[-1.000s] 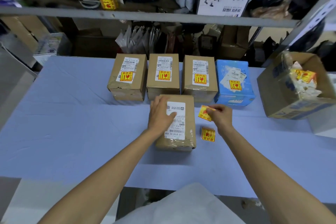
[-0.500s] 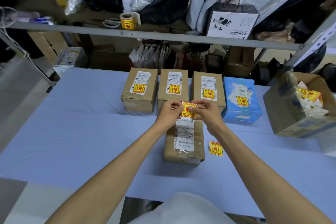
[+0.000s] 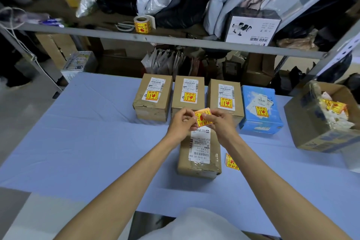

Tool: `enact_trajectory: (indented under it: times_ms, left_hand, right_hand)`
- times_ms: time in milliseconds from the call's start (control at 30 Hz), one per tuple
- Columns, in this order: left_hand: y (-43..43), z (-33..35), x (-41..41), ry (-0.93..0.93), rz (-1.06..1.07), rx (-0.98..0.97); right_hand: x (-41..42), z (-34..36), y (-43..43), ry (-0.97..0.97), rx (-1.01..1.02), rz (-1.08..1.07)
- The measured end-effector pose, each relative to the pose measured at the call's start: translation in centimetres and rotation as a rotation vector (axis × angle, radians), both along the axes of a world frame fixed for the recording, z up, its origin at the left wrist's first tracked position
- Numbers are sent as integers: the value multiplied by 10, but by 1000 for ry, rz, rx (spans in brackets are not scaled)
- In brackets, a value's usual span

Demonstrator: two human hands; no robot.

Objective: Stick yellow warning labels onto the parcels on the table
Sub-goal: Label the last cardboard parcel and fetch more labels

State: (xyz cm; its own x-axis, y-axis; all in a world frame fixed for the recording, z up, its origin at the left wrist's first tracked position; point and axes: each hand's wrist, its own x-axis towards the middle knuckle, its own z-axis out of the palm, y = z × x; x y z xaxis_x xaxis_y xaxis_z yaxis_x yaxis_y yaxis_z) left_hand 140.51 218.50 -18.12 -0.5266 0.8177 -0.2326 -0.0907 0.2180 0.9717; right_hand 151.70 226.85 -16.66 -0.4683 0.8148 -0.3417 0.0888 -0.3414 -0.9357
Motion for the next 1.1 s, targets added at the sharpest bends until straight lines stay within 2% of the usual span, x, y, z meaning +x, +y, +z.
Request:
enact_trajectory:
  times_ms: [267, 567, 800, 1100]
  left_hand:
    - [-5, 2, -7, -33, -2, 1]
    - [-8, 4, -8, 6, -144, -52]
    - [-9, 5, -8, 64, -190, -118]
    - [-8, 10, -5, 57, -212, -113]
  right_hand:
    - [1, 0, -5, -111, 163, 120]
    - [2, 0, -3, -189, 277, 147]
    - [4, 0, -3, -203, 284, 140]
    - [7, -1, -1, -206, 284, 125]
